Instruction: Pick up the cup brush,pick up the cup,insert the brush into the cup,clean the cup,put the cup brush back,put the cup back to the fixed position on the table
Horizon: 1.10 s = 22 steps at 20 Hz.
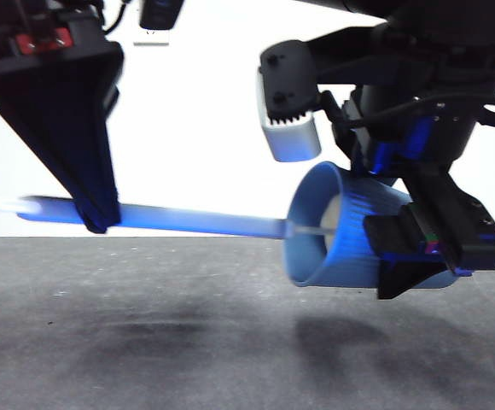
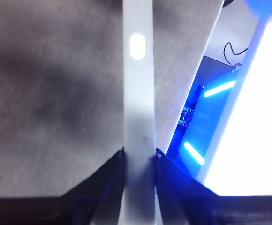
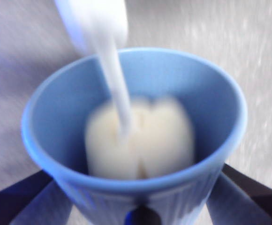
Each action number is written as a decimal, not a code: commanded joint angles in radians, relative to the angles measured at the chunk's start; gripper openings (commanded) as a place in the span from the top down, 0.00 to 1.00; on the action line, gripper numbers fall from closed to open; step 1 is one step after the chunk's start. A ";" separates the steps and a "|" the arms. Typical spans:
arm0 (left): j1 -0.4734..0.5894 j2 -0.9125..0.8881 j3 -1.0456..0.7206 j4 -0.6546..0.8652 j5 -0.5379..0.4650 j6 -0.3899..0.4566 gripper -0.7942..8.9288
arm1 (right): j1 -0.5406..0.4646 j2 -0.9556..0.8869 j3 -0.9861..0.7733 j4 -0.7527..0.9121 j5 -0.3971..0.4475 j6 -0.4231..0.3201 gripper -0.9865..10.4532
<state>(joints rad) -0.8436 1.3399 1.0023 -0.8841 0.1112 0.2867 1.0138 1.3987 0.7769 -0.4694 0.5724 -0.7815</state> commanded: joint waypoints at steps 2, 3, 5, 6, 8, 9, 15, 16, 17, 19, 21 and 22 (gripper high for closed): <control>-0.024 0.026 0.001 0.030 0.003 -0.030 0.93 | 0.033 0.006 0.002 0.028 -0.019 0.011 0.93; -0.026 0.026 0.001 0.029 0.002 -0.032 0.93 | 0.035 0.006 0.002 0.023 -0.016 0.011 0.93; -0.026 0.026 0.001 0.018 -0.003 -0.034 0.93 | 0.035 0.006 0.002 0.011 -0.014 0.026 0.93; -0.025 0.026 0.001 0.010 -0.007 -0.034 0.93 | 0.034 0.006 0.002 0.008 -0.007 0.032 0.93; -0.024 0.026 0.001 -0.008 -0.028 -0.034 0.93 | 0.032 0.006 0.002 -0.008 0.030 0.033 0.93; -0.024 0.026 0.001 -0.020 -0.047 -0.034 0.93 | 0.028 0.006 0.002 -0.016 0.042 0.038 0.93; 0.017 0.002 0.001 -0.119 -0.137 -0.048 0.93 | -0.042 -0.004 0.002 -0.065 0.063 0.188 0.93; 0.031 -0.006 0.001 -0.126 -0.137 -0.048 0.93 | -0.056 -0.011 0.002 -0.068 0.063 0.213 0.92; 0.047 -0.014 0.001 -0.131 -0.137 -0.048 0.93 | -0.069 -0.021 0.002 -0.069 0.063 0.231 0.93; 0.082 -0.029 0.001 -0.134 -0.137 -0.053 0.93 | -0.089 -0.045 0.002 -0.071 0.063 0.257 0.92; 0.124 -0.043 0.001 -0.127 -0.137 -0.080 0.93 | -0.117 -0.074 0.002 -0.071 0.063 0.298 0.92; 0.148 -0.052 0.001 -0.121 -0.137 -0.106 0.93 | -0.132 -0.092 0.002 -0.071 0.063 0.336 0.92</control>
<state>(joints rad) -0.6998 1.2934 1.0023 -1.0130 -0.0246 0.2161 0.8845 1.3132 0.7769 -0.5453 0.6319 -0.4999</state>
